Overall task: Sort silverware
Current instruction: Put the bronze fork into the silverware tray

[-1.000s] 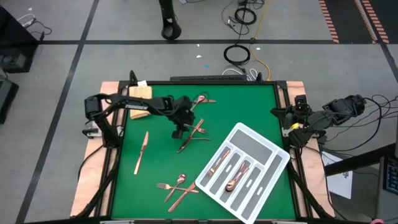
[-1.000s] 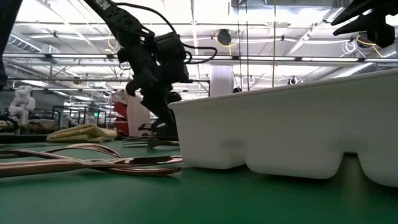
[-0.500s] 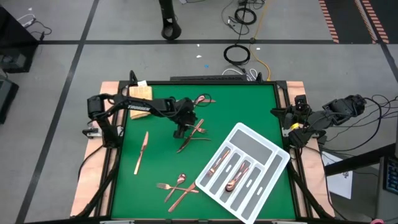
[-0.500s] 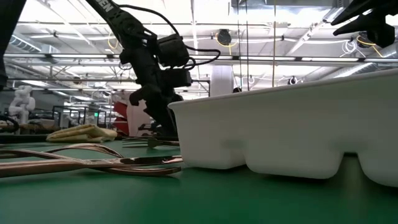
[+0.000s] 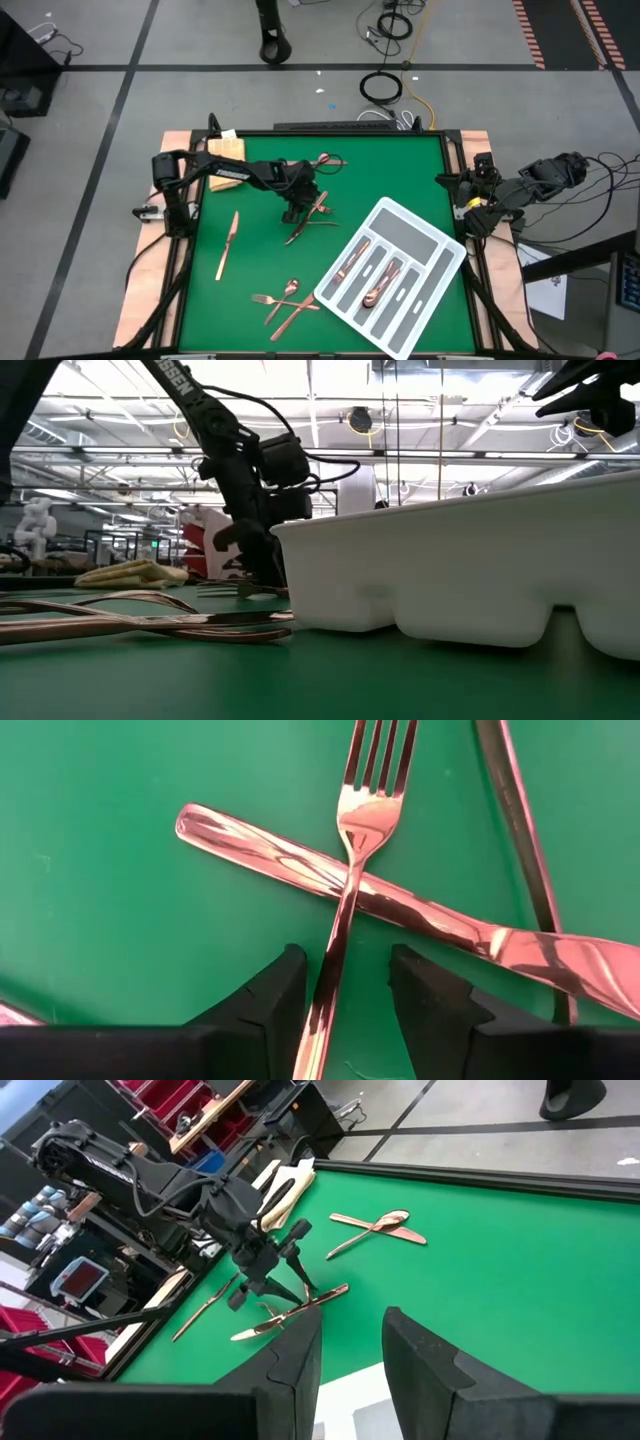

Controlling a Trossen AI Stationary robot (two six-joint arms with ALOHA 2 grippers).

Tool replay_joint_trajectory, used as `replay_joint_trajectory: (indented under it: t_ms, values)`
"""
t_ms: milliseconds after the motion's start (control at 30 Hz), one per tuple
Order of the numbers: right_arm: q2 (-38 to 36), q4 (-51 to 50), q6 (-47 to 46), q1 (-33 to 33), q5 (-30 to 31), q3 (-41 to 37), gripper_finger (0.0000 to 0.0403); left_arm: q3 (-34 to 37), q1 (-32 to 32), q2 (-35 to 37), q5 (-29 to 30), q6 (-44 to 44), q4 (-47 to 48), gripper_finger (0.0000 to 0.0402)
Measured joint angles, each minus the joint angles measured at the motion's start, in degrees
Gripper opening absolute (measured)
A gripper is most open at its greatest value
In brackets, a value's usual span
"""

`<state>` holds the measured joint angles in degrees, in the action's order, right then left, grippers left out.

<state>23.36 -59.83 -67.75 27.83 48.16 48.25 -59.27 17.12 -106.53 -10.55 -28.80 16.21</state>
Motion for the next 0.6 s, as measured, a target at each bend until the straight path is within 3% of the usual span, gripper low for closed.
replay_joint_trajectory:
  t_ms: [333, 600]
  values:
    - [0.00, 0.00, -0.57, 0.01, 0.00, 0.00, 0.0098, -0.07, 0.07, -0.14, 2.62, 2.86, -0.05, 0.0020]
    - [0.00, 1.15, -0.52, 0.02, -0.15, 0.02, 0.0098, -0.90, -0.18, -0.05, 3.97, 3.48, 1.16, 0.0016]
